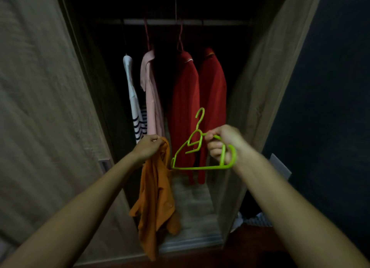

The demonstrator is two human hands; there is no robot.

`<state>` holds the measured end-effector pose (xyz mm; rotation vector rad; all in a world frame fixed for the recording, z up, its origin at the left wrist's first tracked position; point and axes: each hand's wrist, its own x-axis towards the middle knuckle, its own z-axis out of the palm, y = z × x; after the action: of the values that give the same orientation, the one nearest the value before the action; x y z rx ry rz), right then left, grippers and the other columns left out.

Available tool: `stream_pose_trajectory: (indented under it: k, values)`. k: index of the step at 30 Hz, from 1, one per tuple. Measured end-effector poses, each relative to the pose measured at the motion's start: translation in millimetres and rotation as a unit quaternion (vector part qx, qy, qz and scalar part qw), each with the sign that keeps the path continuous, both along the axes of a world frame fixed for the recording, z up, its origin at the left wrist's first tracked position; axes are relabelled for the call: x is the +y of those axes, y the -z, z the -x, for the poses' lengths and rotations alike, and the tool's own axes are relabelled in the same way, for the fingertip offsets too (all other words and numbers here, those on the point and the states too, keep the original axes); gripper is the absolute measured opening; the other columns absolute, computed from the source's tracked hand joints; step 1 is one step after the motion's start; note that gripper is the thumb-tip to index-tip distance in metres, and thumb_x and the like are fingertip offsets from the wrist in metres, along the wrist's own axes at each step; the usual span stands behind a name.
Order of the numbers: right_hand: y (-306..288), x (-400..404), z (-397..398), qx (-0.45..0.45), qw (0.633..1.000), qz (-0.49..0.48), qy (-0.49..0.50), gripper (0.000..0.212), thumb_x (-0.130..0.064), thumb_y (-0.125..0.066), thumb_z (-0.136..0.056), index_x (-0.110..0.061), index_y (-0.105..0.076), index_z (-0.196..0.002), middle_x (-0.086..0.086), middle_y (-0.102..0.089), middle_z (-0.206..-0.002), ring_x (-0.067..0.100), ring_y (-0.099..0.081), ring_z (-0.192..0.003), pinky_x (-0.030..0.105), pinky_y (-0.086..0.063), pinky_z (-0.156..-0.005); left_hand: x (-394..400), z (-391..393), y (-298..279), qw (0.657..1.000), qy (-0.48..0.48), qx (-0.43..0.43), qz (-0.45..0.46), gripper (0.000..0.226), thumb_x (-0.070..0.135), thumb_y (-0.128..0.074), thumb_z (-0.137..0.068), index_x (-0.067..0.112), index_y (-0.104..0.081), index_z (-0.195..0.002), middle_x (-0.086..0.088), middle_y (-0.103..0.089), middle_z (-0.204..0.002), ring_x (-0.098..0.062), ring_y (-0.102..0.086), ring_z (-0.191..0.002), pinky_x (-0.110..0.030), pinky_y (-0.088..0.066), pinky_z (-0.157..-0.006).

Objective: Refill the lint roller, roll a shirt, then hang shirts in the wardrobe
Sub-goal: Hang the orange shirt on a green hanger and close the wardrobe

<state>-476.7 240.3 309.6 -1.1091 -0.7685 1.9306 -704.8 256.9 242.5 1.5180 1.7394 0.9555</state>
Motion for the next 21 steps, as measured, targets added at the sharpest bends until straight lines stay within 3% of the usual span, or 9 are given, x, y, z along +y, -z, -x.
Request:
stream_pose_trajectory:
  k: [5, 10, 14, 18, 21]
  values:
    - [31.1, 12.1, 51.6, 0.089, 0.986, 0.066, 0.125, 0.032, -0.005, -0.022, -0.095, -0.01, -0.036, -0.067, 0.001, -0.033, -0.031, 0.006, -0.023, -0.017, 0.007, -0.016, -0.025, -5.3, -1.2, 1.8, 1.0, 0.014, 0.006, 0.006, 0.022, 0.019, -0.05, -0.094, 0.011, -0.063, -0.078, 0.0, -0.058, -0.065, -0.013, -0.052, -0.061, -0.026, -0.041, -0.059]
    - [-2.7, -8.3, 66.5, 0.187, 0.979, 0.082, -0.013, 0.036, -0.006, -0.02, -0.096, -0.014, -0.033, -0.063, 0.0, -0.028, -0.032, 0.006, -0.023, -0.017, 0.015, -0.015, -0.02, -11.0, 34.8, 9.6, 0.995, 0.026, 0.093, -0.005, 0.02, 0.019, -0.051, -0.094, 0.013, -0.066, -0.084, -0.005, -0.067, -0.085, -0.022, -0.063, -0.082, -0.04, -0.049, -0.082]
    - [-26.3, -5.2, 68.0, 0.23, 0.969, 0.082, -0.027, 0.037, -0.003, -0.014, -0.096, -0.014, -0.033, -0.066, 0.0, -0.026, -0.031, 0.007, -0.022, -0.016, 0.017, -0.017, -0.02, -20.2, 44.8, 11.1, 0.993, 0.006, 0.118, -0.025, 0.019, 0.014, -0.049, -0.095, 0.011, -0.066, -0.087, -0.007, -0.065, -0.09, -0.02, -0.061, -0.083, -0.031, -0.046, -0.077]
    - [-0.2, 2.2, 85.9, 0.224, 0.968, 0.106, 0.039, 0.036, -0.005, -0.014, -0.096, -0.014, -0.03, -0.065, 0.0, -0.026, -0.031, 0.006, -0.022, -0.016, 0.014, -0.014, -0.02, -26.1, 36.6, 8.5, 0.991, 0.058, 0.103, -0.054, 0.023, 0.013, -0.05, -0.094, 0.023, -0.064, -0.079, 0.005, -0.061, -0.083, -0.012, -0.059, -0.08, -0.029, -0.045, -0.079]
    - [14.8, 1.5, 102.6, 0.166, 0.969, 0.097, 0.158, 0.034, -0.005, -0.02, -0.096, -0.012, -0.029, -0.064, 0.005, -0.028, -0.048, 0.006, -0.024, -0.015, 0.01, -0.016, -0.022, -27.8, 31.3, 4.8, 0.988, 0.078, 0.122, -0.057, 0.021, 0.014, -0.052, -0.094, 0.024, -0.063, -0.079, 0.006, -0.062, -0.083, -0.012, -0.059, -0.083, -0.03, -0.045, -0.082]
